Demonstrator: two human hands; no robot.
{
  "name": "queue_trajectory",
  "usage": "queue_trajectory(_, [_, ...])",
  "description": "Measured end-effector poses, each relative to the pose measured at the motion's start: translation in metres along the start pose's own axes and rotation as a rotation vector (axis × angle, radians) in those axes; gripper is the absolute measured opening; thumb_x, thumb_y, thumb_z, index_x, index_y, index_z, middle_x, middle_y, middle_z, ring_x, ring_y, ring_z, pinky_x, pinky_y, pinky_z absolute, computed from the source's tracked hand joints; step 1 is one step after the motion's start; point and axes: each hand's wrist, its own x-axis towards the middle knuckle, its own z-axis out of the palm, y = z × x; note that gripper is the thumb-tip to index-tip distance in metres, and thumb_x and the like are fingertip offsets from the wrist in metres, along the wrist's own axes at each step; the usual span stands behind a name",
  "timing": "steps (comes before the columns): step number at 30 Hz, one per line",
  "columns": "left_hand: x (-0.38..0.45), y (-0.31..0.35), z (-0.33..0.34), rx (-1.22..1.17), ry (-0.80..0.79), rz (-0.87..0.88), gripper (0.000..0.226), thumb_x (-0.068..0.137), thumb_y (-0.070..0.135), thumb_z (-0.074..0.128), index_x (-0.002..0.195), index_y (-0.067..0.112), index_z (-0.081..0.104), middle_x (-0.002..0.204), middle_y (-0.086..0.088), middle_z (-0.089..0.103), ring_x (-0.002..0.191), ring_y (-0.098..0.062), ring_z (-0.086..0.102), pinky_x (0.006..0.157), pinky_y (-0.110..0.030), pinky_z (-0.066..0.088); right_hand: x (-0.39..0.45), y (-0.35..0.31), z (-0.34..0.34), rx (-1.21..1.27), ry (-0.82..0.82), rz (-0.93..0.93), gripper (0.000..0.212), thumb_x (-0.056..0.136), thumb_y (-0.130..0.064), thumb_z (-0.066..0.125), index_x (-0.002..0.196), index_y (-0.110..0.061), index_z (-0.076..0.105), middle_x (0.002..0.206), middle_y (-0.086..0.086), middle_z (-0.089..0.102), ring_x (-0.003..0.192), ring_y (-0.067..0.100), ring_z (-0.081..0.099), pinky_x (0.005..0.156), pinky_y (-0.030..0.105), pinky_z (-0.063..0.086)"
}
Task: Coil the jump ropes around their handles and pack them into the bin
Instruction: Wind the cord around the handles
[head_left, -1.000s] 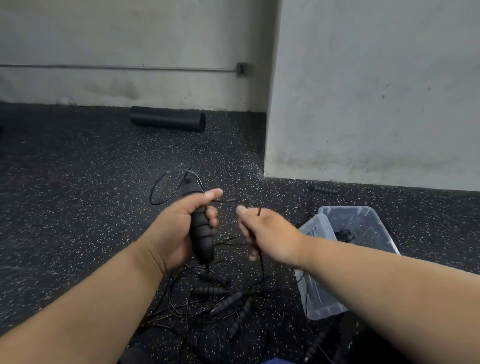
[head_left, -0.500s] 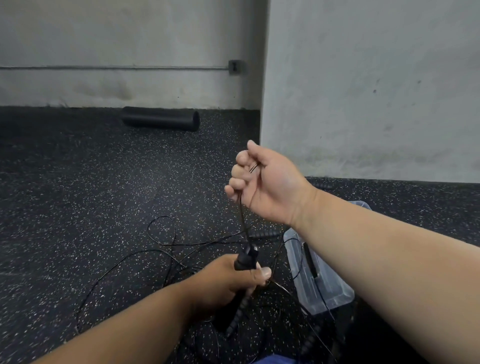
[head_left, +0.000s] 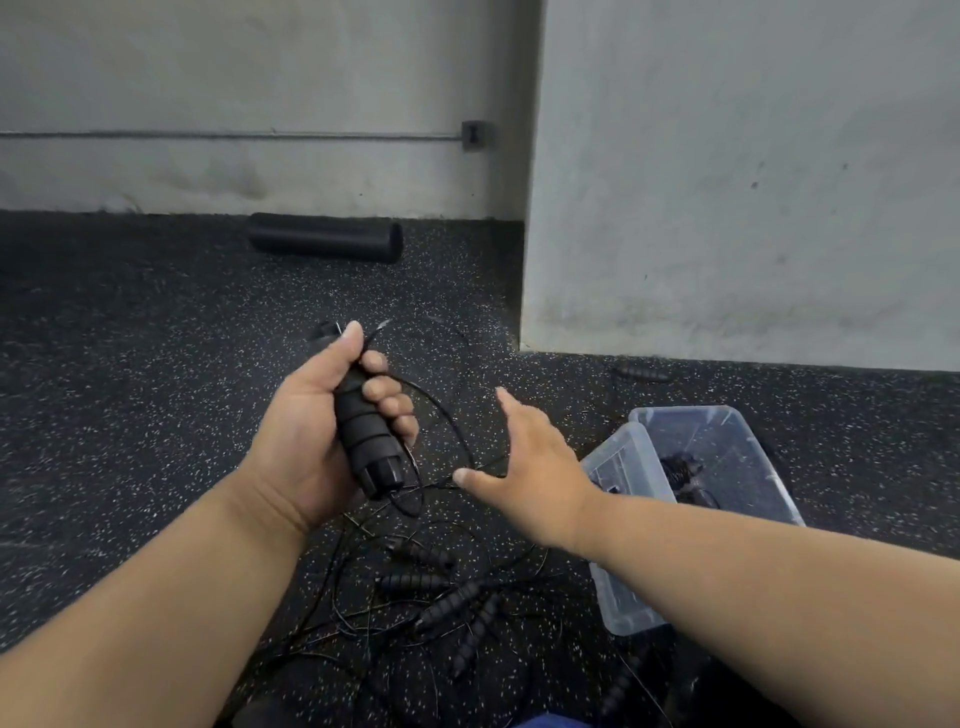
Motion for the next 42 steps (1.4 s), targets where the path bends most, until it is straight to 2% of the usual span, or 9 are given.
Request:
queue_trajectory(5, [-0.002,-0.002,0.005,-0.057,-0.048,-0.054,0.037,0.098,0.052,0.06,0.075,0.023,0.056,0.065,0.011,0.041,0.059,-0.008,0.043,0.068,-0.025,0.042,0.005,0.012,0.017,0.354,-0.442,0.285,0.073,0.098,-0.064,0.056,0.16,-0.033,0.035,0.16,-0.003,0.045,0.142,0.02,0.046,0.119,0.037,0.033])
queue_trajectory(8, [-0.004,-0.003,0.003,-0.02,-0.025,-0.061,0.036,0.098,0.051,0.06,0.078,0.022,0.058,0.067,0.009,0.045,0.06,-0.009,0.045,0.07,-0.026,0.041,0.005,0.006,0.018,0.289,-0.369,0.18,0.045,0.108,-0.055,0.039,0.118,-0.025,0.07,0.115,0.001,0.074,0.096,0.015,0.063,0.102,0.041,0.049])
queue_trajectory(10, [-0.005,-0.001,-0.001,0.086,0.007,-0.017,0.033,0.096,0.049,0.063,0.088,0.017,0.066,0.074,0.004,0.058,0.068,-0.013,0.055,0.076,-0.029,0.046,0.004,-0.007,0.008,0.344,-0.318,0.158,0.058,0.11,-0.053,0.03,0.084,-0.016,0.067,0.08,0.004,0.074,0.076,0.02,0.065,0.097,0.045,0.052])
queue_trajectory(15, [-0.01,-0.019,-0.022,0.93,0.002,0.041,0.036,0.09,0.039,0.069,0.126,0.039,0.072,0.129,0.008,0.072,0.118,-0.014,0.063,0.096,-0.038,0.045,0.006,-0.05,-0.035,0.888,-0.139,0.053,0.057,0.112,-0.049,0.032,0.077,-0.012,0.056,0.066,0.016,0.062,0.07,0.032,0.07,0.088,0.048,0.056])
queue_trajectory(23, [-0.019,-0.105,-0.023,0.955,-0.258,-0.309,0.018,0.096,0.032,0.075,0.114,0.03,0.075,0.137,0.012,0.067,0.119,-0.005,0.061,0.111,-0.045,0.042,0.014,-0.09,-0.072,1.327,-0.146,-0.027,0.058,0.11,-0.056,0.027,0.075,-0.015,0.051,0.07,0.016,0.061,0.08,0.032,0.072,0.101,0.055,0.056])
queue_trajectory(33, [-0.002,-0.032,-0.007,0.328,0.0,-0.015,0.019,0.089,0.031,0.065,0.086,0.013,0.062,0.086,-0.01,0.069,0.092,-0.029,0.073,0.087,-0.055,0.063,0.016,-0.012,-0.06,0.571,-0.298,0.031,0.036,0.1,-0.046,0.055,0.123,-0.022,0.069,0.112,0.0,0.078,0.105,0.023,0.073,0.106,0.052,0.052])
queue_trajectory(37, [0.002,-0.008,-0.002,0.129,-0.007,0.075,0.02,0.09,0.032,0.064,0.081,0.018,0.054,0.079,-0.005,0.063,0.083,-0.026,0.072,0.076,-0.046,0.063,-0.002,0.002,-0.024,0.541,-0.746,0.072,0.048,0.097,-0.049,0.046,0.128,-0.019,0.07,0.124,0.009,0.074,0.113,0.019,0.067,0.09,0.033,0.048])
queue_trajectory(40, [0.008,0.007,-0.004,0.11,0.079,0.167,0.017,0.093,0.031,0.065,0.086,0.019,0.055,0.081,-0.003,0.067,0.088,-0.025,0.074,0.085,-0.049,0.063,-0.006,0.007,-0.018,0.478,-0.847,0.076,0.074,0.106,-0.065,0.028,0.101,-0.007,0.073,0.095,0.033,0.068,0.091,0.023,0.07,0.098,0.044,0.05])
queue_trajectory(42, [0.013,0.015,-0.013,0.121,0.135,0.205,0.011,0.102,0.027,0.059,0.095,0.018,0.059,0.092,-0.006,0.074,0.1,-0.028,0.076,0.088,-0.049,0.062,-0.005,0.005,-0.024,0.515,-0.754,0.07,0.076,0.104,-0.07,0.021,0.07,-0.014,0.059,0.064,0.018,0.048,0.062,0.021,0.054,0.084,0.043,0.055])
